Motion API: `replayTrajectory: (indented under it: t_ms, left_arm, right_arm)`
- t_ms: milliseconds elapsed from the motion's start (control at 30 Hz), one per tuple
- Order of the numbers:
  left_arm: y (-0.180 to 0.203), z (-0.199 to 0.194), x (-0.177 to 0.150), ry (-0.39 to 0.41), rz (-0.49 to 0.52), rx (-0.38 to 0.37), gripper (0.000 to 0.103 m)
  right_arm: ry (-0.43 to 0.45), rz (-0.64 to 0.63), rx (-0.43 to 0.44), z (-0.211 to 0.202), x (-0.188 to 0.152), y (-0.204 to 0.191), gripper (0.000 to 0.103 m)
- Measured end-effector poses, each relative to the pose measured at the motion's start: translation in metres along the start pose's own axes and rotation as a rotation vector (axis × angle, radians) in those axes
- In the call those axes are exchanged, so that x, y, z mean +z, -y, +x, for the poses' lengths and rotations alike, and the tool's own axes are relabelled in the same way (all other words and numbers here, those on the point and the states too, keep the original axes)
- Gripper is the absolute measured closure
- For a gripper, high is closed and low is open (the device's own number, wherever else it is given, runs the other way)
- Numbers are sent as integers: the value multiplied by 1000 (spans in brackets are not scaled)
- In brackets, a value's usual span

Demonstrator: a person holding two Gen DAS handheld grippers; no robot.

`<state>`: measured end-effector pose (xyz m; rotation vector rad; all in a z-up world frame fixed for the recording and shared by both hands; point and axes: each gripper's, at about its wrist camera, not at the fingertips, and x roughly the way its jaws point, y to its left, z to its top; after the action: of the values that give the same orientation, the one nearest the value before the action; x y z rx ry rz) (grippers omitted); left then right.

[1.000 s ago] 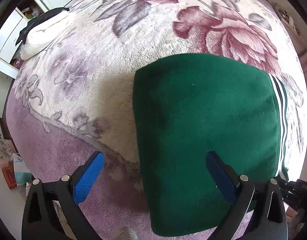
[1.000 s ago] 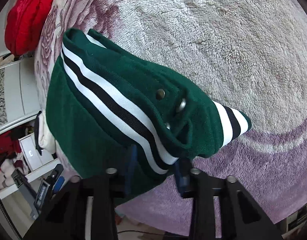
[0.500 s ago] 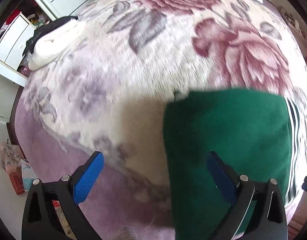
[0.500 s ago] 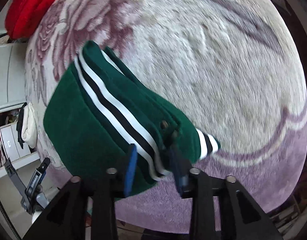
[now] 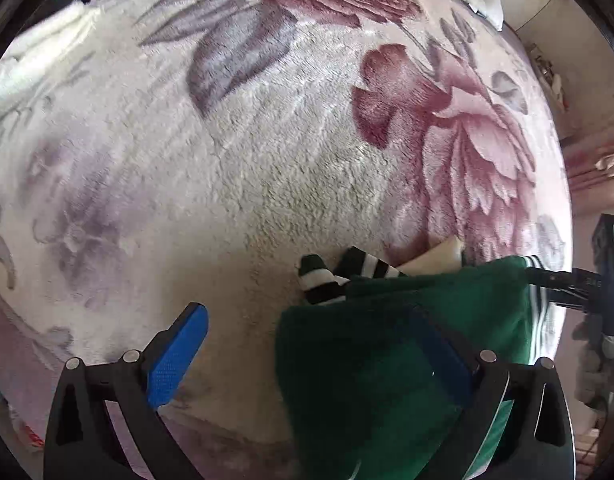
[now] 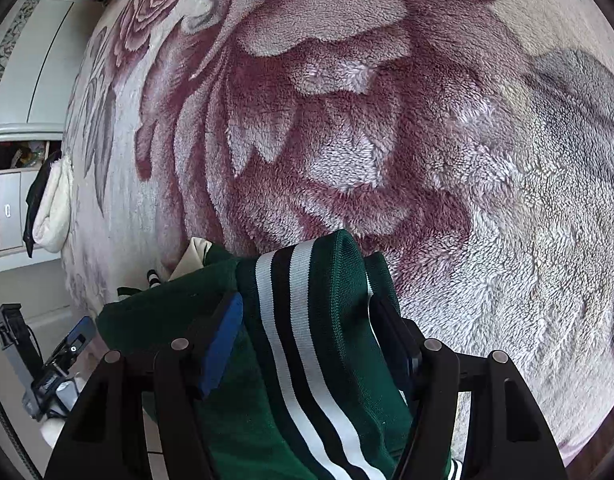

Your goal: Fold large clothes

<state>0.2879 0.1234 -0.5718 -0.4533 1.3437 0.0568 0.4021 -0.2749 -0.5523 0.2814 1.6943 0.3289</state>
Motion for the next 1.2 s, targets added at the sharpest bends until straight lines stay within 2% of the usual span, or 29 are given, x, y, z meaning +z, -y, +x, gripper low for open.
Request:
replayTrajectory:
  t_ms: [167, 200, 267, 300, 367, 400, 533, 567, 667, 700, 800, 833, 867, 900, 933, 967, 1000, 1067, 1133, 1200]
  left_arm:
    - [-7, 29, -8, -61, -36, -132, 0]
    - [-8, 30, -8, -62, -55, -163, 9]
    - [-7, 33, -7, -58, -73, -205, 28]
    - [-5, 32, -6, -43, -65, -199, 34]
    - [-2, 30, -7, -19, -56, -202, 49]
    - [-4, 28, -8, -9, -64, -205, 51]
    - [-19, 38, -4, -15, -109, -244, 53]
    - [-22, 39, -3, -18, -119, -249, 53]
    - [-16, 36, -1, -27, -98, -222, 51]
    - [-12, 31, -3, -29, -84, -193, 46]
    - [-5, 9, -9, -12, -79, -140, 42]
    - [-4, 1, -14, 11, -65, -113, 42]
    - [-1, -7, -20, 36, -42, -71, 41]
    - [2, -14, -25, 55, -20, -39, 36]
    - [4, -20, -33, 71, -8, -12, 30]
    - [6, -23, -41, 77, -6, 11, 20]
    - [7, -25, -47, 82, -7, 24, 20]
    - [9, -24, -65, 80, -21, 55, 20]
    - [13, -15, -82, 54, -21, 86, 20]
    - [15, -3, -97, 17, -20, 100, 20]
  right_arm:
    - [-5, 50, 63, 5, -13, 11, 35]
    - [-5, 49, 64, 6, -15, 12, 36]
    - [6, 27, 54, 7, -19, 8, 53]
    - [5, 13, 41, 9, -21, 4, 72]
    - [38, 5, 3, 6, -24, -2, 87]
    - [71, 15, 6, 1, -26, -4, 91]
    - [186, -31, -57, -13, -27, -24, 93]
    - [179, -33, -80, -7, -23, -25, 93]
    - [103, 34, -76, 14, -11, -13, 93]
    - [82, 34, -59, 15, -9, -11, 92]
    - [39, 89, 20, -7, -19, 3, 80]
    - [40, 99, 24, -18, -29, 9, 69]
    - [49, 111, 21, -31, -42, 17, 61]
    - [59, 120, 14, -42, -58, 25, 48]
    - [61, 139, -5, -50, -78, 35, 39]
    - [51, 170, -33, -55, -98, 47, 38]
    - [37, 214, -47, -58, -120, 60, 38]
    - [13, 349, -22, -57, -165, 89, 38]
    - [-12, 508, 77, -43, -210, 115, 38]
    - [-38, 633, 234, -20, -243, 130, 38]
